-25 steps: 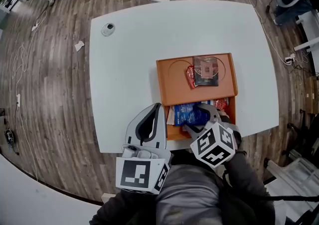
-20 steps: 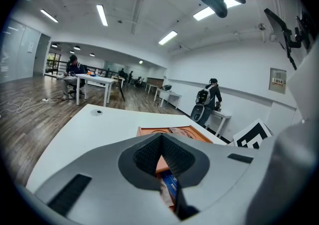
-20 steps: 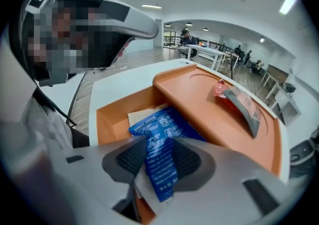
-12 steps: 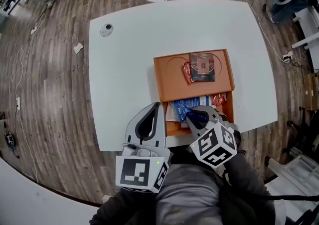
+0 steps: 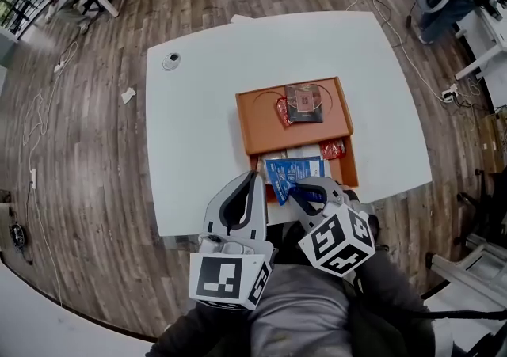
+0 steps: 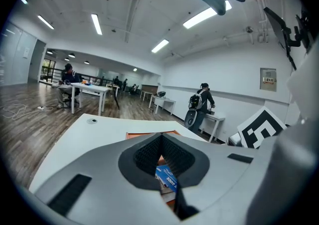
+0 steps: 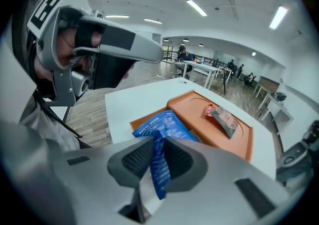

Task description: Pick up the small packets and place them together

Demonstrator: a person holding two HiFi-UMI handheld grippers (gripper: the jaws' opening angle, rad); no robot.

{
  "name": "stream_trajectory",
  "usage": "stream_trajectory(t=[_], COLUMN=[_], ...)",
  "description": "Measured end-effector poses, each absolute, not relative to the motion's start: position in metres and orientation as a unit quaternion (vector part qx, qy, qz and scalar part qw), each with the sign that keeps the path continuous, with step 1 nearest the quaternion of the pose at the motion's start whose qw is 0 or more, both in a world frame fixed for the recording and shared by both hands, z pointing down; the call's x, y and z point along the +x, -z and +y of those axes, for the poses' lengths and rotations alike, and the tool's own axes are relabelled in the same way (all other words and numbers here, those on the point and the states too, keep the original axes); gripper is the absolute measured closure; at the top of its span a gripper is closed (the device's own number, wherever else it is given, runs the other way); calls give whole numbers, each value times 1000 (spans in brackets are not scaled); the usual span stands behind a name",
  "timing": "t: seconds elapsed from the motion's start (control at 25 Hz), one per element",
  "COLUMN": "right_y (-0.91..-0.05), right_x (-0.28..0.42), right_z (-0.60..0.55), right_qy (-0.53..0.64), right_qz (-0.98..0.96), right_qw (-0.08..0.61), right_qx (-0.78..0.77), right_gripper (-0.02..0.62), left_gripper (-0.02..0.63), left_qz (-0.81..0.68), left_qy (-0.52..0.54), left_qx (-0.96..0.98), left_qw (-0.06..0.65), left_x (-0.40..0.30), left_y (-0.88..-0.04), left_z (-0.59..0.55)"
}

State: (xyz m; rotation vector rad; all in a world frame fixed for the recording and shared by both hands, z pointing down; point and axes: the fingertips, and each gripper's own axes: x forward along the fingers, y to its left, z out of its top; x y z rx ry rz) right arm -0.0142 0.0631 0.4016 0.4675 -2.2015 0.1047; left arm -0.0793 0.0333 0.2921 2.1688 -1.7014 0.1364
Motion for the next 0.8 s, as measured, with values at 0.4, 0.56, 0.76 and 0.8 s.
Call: stream_trajectory(t=[0.4,0.56,0.76,0.8], right_y=[-369,-356,-361,-364], right_x=[-26,-41,-62,-65], right_z=[36,-2,-42,-47], right_qy=[-9,8,14,11], right_qz=[-892,-892,-886,-884], right_qw=[405,403,415,420], right_qx=[199,206,208,206], right_gripper=[525,525,524,523], left_gripper=[606,606,606,606], left_qz=[-611,-618,-618,-618], left_qy=[-31,-18,-11,-13], left_qx=[772,767,766,766], left_qw=[175,173,175,178], left_x=[-85,-102,-123,-127], left_y=[-276,-268,-270,-272], left_z=[17,-10,-46,-51])
